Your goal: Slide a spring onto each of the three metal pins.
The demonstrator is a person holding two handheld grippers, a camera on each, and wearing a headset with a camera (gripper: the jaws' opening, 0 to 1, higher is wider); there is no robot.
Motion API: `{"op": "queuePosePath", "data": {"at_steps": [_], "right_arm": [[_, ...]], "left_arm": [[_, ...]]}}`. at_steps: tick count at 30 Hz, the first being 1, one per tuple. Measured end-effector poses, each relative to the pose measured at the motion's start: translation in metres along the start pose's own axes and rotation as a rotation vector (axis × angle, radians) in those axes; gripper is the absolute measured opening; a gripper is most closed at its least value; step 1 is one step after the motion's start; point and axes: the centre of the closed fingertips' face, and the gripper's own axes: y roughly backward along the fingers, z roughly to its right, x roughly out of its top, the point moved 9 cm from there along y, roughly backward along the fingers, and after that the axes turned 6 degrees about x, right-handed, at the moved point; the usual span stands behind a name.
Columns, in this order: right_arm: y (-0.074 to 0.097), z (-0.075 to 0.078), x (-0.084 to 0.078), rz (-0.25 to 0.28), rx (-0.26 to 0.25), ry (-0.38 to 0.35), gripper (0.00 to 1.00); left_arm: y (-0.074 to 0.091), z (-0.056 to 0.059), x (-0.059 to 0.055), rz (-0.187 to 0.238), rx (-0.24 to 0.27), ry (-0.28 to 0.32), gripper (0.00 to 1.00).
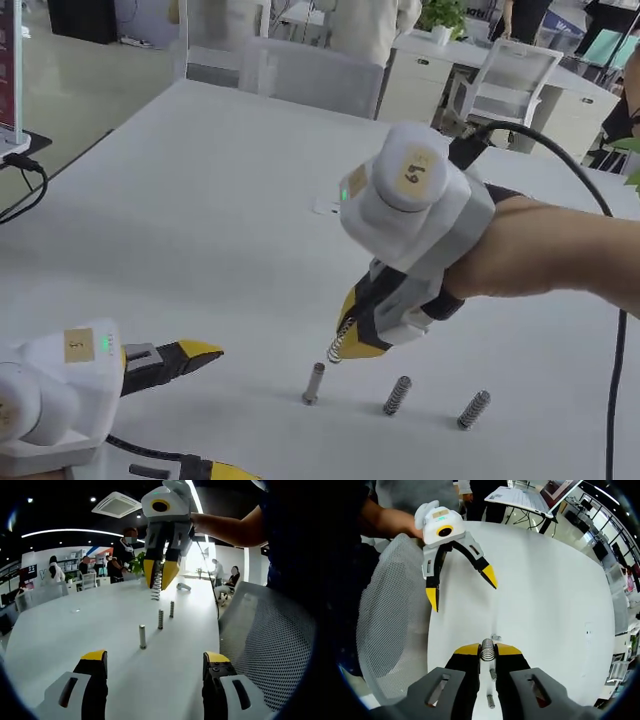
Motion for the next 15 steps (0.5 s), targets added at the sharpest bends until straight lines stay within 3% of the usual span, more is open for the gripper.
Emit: {"op": "queuePosePath", "data": {"at_steps": [15], "right_arm": [[-0.034, 0.023, 0.002, -0.090, 0.039, 0.006, 0.08]], "left_arm": [[0.006, -0.002, -0.002, -0.012, 0.022, -0.020, 0.74]]}}
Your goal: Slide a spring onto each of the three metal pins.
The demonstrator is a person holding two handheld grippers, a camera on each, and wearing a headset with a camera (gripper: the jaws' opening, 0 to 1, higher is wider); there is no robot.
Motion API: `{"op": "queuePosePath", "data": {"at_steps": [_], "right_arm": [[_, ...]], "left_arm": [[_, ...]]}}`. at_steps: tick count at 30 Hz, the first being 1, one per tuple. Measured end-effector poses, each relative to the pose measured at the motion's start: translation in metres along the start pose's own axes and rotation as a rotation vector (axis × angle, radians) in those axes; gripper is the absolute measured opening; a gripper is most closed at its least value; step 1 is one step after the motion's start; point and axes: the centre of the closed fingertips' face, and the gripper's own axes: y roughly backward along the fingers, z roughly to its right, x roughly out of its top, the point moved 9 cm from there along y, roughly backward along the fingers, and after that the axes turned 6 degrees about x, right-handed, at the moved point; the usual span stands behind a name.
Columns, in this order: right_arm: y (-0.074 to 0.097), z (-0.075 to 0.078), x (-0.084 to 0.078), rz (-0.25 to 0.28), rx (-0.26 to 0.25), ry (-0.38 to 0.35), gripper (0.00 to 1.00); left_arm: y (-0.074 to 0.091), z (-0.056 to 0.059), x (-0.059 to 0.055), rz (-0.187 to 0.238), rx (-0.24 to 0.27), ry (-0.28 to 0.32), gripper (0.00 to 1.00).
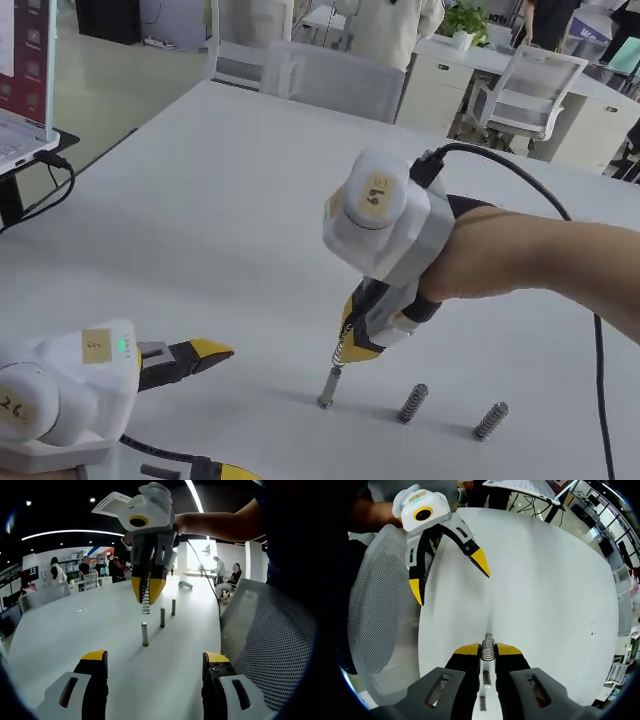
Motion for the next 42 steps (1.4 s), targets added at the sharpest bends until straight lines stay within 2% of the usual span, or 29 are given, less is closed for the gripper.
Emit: {"op": "queuePosePath", "data": {"at_steps": [10, 29, 42], "right_arm": [[-0.016, 0.003, -0.006, -0.012, 0.018, -0.015, 0.08], [-0.025, 0.004, -0.008, -0.009, 0.031, -0.034, 0.08], [-0.039, 0.006, -0.011, -0.011, 0.041, -0.045, 0.08]], "left_arm": [[0.001, 0.001, -0.001, -0.005, 0.003, -0.001, 0.74], [0.003, 0.005, -0.001, -0.019, -0.005, -0.005, 0.71], [0.003, -0.001, 0.000, -0.023, -0.010, -0.004, 0.70]]}}
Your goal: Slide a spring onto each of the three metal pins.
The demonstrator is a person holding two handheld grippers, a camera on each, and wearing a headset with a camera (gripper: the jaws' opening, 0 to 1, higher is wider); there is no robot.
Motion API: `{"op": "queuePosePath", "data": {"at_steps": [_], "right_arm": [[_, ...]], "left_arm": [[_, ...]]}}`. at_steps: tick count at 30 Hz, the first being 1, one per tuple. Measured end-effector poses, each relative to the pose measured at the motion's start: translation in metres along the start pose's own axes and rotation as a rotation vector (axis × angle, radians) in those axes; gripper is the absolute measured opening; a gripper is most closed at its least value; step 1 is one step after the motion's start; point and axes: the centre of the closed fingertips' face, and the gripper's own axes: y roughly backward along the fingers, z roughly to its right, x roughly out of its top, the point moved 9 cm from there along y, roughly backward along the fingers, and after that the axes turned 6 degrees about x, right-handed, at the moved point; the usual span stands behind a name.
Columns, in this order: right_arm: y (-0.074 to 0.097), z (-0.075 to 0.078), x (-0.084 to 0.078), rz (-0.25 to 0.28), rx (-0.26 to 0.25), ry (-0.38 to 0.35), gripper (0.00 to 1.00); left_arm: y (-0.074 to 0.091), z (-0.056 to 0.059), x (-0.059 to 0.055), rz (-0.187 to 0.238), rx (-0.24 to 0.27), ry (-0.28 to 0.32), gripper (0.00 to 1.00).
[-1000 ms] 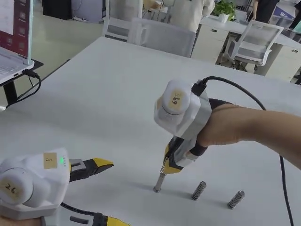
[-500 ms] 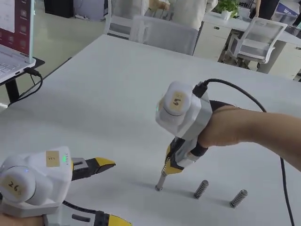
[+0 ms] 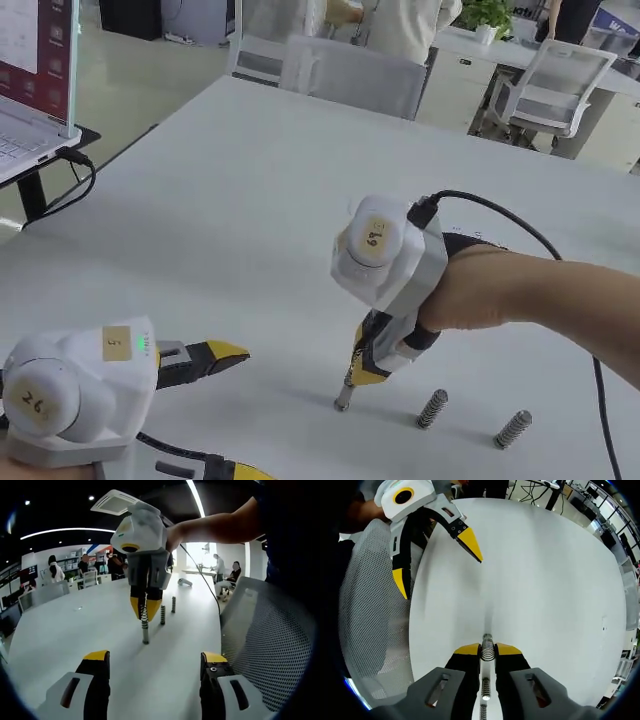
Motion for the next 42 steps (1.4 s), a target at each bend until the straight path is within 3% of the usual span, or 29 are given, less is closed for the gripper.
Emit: {"op": "queuePosePath", "data": {"at_steps": [15, 42], "right_arm": [[-0.021, 0.003, -0.002, -0.012, 0.005, 0.003, 0.08], [-0.035, 0.008, -0.006, 0.008, 0.015, -0.029, 0.09]], "left_arm": [[0.000, -0.001, -0.001, -0.005, -0.003, 0.008, 0.70], [-0.004, -0.002, 0.000, -0.009, -0.011, 0.010, 0.69]]}}
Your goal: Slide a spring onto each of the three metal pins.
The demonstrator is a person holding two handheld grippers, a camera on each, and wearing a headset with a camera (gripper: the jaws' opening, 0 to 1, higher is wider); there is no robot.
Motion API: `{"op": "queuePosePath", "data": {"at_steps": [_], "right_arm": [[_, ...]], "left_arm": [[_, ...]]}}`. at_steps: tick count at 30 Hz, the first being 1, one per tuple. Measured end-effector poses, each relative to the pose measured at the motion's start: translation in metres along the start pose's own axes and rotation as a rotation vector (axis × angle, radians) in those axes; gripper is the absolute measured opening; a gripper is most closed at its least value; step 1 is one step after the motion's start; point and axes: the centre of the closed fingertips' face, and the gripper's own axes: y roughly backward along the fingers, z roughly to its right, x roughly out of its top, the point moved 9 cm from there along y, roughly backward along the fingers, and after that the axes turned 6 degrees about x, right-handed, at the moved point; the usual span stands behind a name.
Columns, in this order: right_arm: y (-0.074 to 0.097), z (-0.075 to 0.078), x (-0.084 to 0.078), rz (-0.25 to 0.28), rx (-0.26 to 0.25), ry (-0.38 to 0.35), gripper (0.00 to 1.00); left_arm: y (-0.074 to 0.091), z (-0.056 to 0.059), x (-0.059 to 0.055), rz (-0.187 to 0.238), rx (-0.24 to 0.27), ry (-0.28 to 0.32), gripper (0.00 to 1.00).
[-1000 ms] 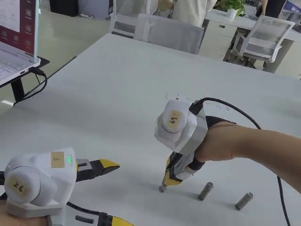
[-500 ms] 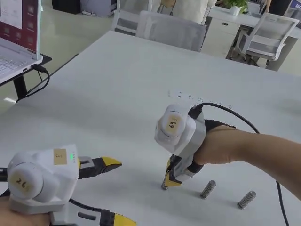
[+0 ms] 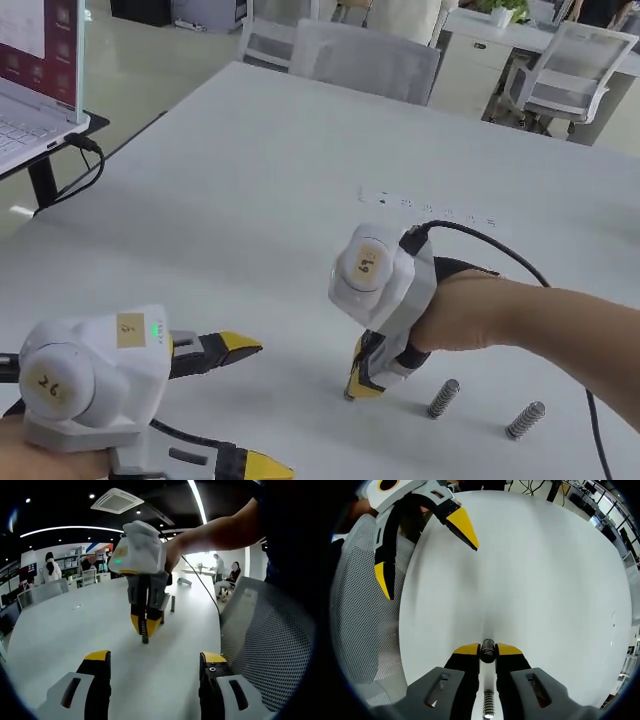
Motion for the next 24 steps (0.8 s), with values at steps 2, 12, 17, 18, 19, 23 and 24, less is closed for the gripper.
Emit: {"op": "queuePosePath", "data": {"at_steps": [2, 12, 17, 18, 19, 23, 24], "right_arm": [[-0.001, 0.000, 0.000, 0.001, 0.004, -0.005, 0.09], [0.002, 0.000, -0.002, 0.026, -0.005, -0.019, 0.16], [0.003, -0.002, -0.007, 0.041, -0.002, -0.034, 0.22], [0.004, -0.002, -0.008, 0.039, 0.000, -0.038, 0.22], [0.004, -0.002, -0.009, 0.042, -0.003, -0.039, 0.22], [0.008, -0.002, -0.014, 0.059, -0.012, -0.051, 0.25], [0.010, -0.002, -0.016, 0.068, -0.020, -0.055, 0.26]], "left_arm": [[0.000, 0.000, 0.000, 0.000, 0.001, 0.000, 0.68], [0.000, 0.001, 0.000, -0.002, -0.005, -0.003, 0.69], [0.000, 0.002, 0.000, -0.002, -0.007, -0.004, 0.69], [0.000, 0.002, 0.000, -0.002, -0.008, -0.005, 0.69], [-0.001, 0.003, 0.001, -0.004, -0.009, -0.006, 0.69], [-0.001, 0.003, 0.001, -0.004, -0.013, -0.006, 0.69], [-0.002, 0.003, 0.002, -0.004, -0.013, -0.006, 0.69]]}}
